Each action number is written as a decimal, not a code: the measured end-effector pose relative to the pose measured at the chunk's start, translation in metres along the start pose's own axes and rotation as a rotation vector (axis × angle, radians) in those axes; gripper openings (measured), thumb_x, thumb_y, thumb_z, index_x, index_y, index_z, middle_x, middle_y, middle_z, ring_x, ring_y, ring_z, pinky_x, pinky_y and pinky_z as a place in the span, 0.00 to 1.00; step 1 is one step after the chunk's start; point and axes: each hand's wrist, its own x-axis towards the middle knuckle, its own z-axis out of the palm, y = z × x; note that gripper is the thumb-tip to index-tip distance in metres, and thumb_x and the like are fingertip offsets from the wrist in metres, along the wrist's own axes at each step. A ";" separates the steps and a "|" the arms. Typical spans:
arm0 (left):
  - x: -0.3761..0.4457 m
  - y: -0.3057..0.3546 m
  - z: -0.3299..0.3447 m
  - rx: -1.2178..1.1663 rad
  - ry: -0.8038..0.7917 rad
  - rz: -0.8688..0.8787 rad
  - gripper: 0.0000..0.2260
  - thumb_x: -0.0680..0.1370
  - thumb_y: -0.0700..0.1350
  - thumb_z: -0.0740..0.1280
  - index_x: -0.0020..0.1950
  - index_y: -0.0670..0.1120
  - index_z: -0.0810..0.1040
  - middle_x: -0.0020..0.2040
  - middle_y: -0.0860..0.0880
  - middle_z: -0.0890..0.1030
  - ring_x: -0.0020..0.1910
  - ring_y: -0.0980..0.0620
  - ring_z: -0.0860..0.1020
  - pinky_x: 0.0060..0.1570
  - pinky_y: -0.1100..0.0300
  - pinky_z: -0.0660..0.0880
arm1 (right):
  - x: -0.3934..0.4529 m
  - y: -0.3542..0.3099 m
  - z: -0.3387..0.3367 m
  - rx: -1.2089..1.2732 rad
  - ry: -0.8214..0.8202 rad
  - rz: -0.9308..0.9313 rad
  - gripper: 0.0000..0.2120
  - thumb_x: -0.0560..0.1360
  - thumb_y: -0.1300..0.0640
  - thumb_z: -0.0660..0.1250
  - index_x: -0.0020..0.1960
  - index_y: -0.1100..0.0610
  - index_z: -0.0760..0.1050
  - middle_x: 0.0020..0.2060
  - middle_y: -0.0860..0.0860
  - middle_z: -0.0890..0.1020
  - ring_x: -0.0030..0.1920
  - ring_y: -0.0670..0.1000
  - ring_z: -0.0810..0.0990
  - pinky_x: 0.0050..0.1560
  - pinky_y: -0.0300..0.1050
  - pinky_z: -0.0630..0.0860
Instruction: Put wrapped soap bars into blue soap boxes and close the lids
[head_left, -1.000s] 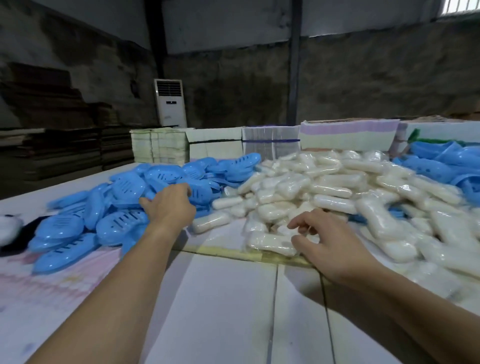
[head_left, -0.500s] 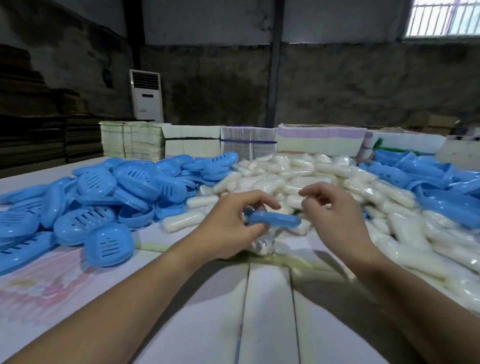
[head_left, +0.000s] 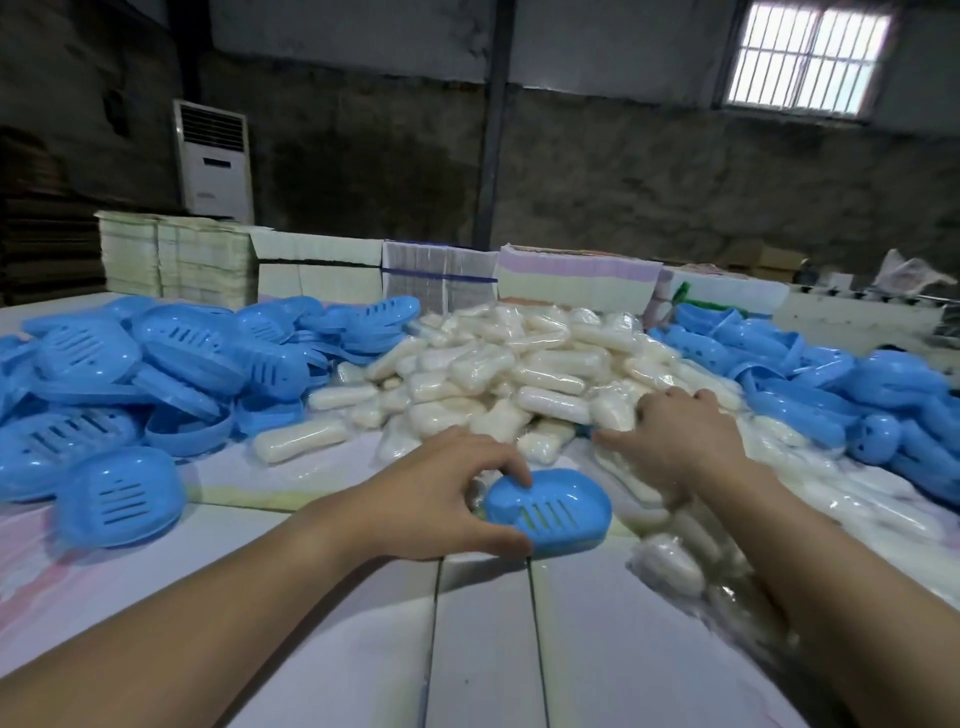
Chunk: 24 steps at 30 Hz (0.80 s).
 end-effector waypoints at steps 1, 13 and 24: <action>0.000 0.001 0.001 -0.017 -0.016 -0.013 0.22 0.67 0.64 0.76 0.58 0.64 0.76 0.53 0.65 0.74 0.58 0.63 0.68 0.57 0.69 0.67 | -0.002 0.000 0.002 0.003 0.005 -0.010 0.32 0.69 0.27 0.59 0.56 0.52 0.77 0.60 0.52 0.75 0.65 0.60 0.66 0.56 0.55 0.70; -0.003 0.014 -0.003 -0.262 -0.092 -0.177 0.32 0.67 0.56 0.81 0.63 0.63 0.67 0.58 0.63 0.80 0.52 0.48 0.82 0.56 0.53 0.78 | -0.047 -0.008 -0.043 0.479 -0.165 -0.539 0.15 0.61 0.43 0.72 0.44 0.51 0.81 0.37 0.49 0.82 0.38 0.47 0.77 0.40 0.47 0.75; -0.001 0.012 -0.002 -0.198 -0.047 -0.120 0.16 0.68 0.53 0.80 0.53 0.55 0.81 0.53 0.61 0.81 0.53 0.68 0.75 0.48 0.72 0.72 | -0.047 -0.003 -0.053 0.450 -0.407 -0.615 0.20 0.68 0.50 0.77 0.58 0.39 0.79 0.51 0.36 0.81 0.55 0.36 0.74 0.56 0.35 0.72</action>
